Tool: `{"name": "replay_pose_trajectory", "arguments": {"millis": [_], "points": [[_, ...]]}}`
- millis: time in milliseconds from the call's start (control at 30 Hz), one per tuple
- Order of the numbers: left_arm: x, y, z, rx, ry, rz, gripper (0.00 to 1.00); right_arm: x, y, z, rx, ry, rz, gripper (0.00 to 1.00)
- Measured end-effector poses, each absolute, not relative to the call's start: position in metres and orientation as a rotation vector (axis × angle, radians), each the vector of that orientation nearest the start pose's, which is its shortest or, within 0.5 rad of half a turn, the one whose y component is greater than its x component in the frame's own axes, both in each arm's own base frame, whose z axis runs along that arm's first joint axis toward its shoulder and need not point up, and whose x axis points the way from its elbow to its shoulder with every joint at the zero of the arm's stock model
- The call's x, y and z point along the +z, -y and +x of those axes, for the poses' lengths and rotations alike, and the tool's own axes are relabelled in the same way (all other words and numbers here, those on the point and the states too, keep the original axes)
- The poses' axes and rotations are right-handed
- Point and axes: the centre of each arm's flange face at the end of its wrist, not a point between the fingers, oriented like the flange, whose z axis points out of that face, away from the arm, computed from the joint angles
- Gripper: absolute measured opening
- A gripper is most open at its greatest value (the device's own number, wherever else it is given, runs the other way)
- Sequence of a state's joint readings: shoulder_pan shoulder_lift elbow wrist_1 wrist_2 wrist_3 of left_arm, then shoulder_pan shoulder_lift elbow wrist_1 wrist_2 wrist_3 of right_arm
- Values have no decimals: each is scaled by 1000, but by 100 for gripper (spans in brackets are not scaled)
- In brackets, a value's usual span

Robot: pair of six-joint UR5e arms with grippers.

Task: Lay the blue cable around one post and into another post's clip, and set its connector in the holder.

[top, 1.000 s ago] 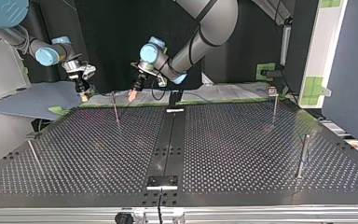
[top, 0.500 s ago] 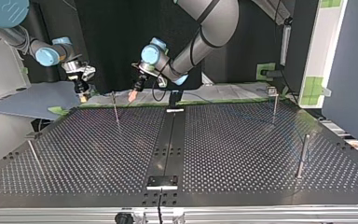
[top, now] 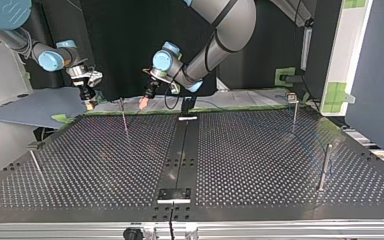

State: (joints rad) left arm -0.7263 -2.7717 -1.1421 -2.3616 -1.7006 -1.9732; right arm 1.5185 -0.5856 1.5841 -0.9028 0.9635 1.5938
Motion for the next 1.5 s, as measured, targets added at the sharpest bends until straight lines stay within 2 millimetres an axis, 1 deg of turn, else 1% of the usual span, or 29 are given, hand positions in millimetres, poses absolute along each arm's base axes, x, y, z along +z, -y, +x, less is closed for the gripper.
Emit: {"name": "replay_pose_trajectory", "arguments": {"millis": [133,300,600,967,1233,1500], "points": [[-56,601,513,-792,-1607,126,0,-39,649,156,1602,1014,1656,0],[-62,598,524,-796,-1619,109,0,-38,650,155,1602,1029,1644,0],[-49,600,542,-799,-1602,99,0,-36,654,153,1602,1029,1632,0],[-47,598,548,-799,-1603,85,0,-27,669,151,1610,1030,1599,0],[-47,596,550,-791,-1599,82,0,-18,679,153,1618,1013,1583,0],[-47,591,554,-774,-1599,71,0,-15,687,149,1636,1001,1552,0]]}}
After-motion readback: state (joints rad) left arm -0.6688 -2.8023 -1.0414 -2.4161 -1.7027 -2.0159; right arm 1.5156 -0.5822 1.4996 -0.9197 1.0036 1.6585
